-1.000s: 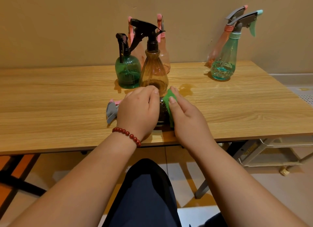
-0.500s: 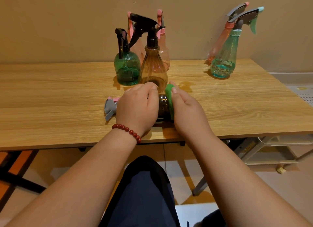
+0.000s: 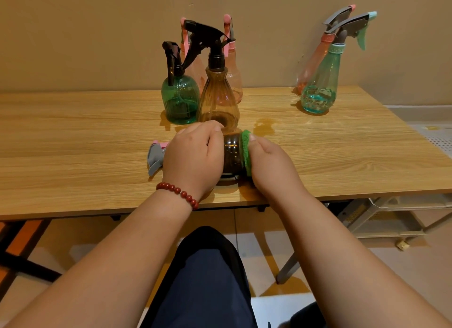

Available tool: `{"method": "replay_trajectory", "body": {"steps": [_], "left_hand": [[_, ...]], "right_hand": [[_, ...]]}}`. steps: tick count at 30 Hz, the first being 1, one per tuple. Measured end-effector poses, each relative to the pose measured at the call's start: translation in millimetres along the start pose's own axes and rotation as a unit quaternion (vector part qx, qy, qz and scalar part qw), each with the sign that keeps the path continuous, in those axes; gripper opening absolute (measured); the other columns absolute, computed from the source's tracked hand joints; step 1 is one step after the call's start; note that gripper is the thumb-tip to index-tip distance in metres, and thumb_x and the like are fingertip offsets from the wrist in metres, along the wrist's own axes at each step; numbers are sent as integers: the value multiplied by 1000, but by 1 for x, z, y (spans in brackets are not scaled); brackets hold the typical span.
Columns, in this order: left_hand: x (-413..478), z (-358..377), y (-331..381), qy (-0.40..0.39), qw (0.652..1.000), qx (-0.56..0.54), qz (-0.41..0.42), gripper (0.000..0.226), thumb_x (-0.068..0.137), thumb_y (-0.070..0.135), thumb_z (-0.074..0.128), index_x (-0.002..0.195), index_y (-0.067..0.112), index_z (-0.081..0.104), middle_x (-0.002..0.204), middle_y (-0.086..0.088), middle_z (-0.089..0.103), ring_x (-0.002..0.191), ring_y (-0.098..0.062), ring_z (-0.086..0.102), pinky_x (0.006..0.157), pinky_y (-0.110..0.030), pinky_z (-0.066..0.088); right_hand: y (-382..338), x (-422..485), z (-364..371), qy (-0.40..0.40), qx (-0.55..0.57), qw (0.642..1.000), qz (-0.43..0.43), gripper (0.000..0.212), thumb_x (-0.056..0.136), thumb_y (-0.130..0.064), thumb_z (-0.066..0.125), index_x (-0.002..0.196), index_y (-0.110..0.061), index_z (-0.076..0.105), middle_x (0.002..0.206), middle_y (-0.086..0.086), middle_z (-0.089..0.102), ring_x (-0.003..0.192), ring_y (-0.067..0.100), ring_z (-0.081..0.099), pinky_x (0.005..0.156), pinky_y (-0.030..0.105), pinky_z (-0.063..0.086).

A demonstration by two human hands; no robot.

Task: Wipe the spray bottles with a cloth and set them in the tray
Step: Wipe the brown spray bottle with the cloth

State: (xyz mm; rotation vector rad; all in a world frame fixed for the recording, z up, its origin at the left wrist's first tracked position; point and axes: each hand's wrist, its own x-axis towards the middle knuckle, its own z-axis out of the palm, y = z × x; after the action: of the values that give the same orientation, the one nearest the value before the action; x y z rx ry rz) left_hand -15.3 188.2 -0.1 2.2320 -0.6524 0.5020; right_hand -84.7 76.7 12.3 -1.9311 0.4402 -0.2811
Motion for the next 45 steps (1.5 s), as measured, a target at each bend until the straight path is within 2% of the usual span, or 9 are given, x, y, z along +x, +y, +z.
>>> {"method": "replay_trajectory", "body": {"steps": [3,6,9,16,24,31,35,39,45], "left_hand": [[1,0,1,-5,1000,7,-8,46,93,30,26,106,16,67,88,8,55,88,-10,50,75,-25,35],[3,1,0,-12,1000,20,-8,44,93,30,25,95,18,67,84,5,60,83,-11,52,69,-26,36],[5,3,-2,-18,1000,16,1,40,93,29,25,78,20,61,73,2,58,74,-15,53,62,-29,35],[2,1,3,-4,1000,18,-8,45,93,28,26,99,14,69,88,1,63,83,-9,50,69,-24,34],[4,3,-1,-7,1000,25,-3,41,92,28,25,84,19,64,79,1,62,75,-10,50,58,-21,29],[0,-1,-1,1,1000,9,4,46,94,27,26,101,14,69,83,8,55,81,-7,48,69,-22,31],[1,0,0,-6,1000,25,-10,43,95,27,27,101,16,68,85,5,57,82,-8,47,68,-23,30],[3,2,4,-1,999,28,-16,45,93,27,25,95,13,69,87,-1,64,83,-13,54,70,-23,33],[1,1,1,6,1000,14,-4,45,94,27,26,101,15,69,85,8,55,83,-9,49,71,-22,32]], "right_hand": [[2,-4,1,3,12,1000,-6,39,104,-37,29,130,-27,56,115,-12,60,108,7,54,79,20,40],[6,-19,2,5,35,999,-33,41,103,-37,32,143,-32,42,144,-17,44,128,-8,35,87,-3,26],[9,-27,4,-2,25,998,-64,43,103,-38,33,146,-35,35,148,-23,34,115,-26,16,82,-13,15],[12,-18,1,3,-4,1000,-25,44,104,-36,29,147,-30,35,149,-13,40,135,4,35,91,8,27],[9,-40,5,-15,26,999,-37,46,104,-36,30,150,-31,28,154,-19,26,133,-11,17,90,-9,15],[2,-7,3,4,35,999,19,43,104,-39,29,142,-27,46,138,-2,54,126,16,48,105,32,40],[-2,-6,0,-1,51,999,-4,42,104,-37,31,143,-30,43,139,-9,52,122,6,49,97,20,43],[4,-24,1,-11,25,998,-61,44,104,-36,32,147,-34,31,149,-22,31,119,-24,16,89,-10,18],[6,-23,-2,-14,34,999,-21,42,104,-39,29,145,-37,34,150,-18,35,135,0,32,109,19,27]]}}
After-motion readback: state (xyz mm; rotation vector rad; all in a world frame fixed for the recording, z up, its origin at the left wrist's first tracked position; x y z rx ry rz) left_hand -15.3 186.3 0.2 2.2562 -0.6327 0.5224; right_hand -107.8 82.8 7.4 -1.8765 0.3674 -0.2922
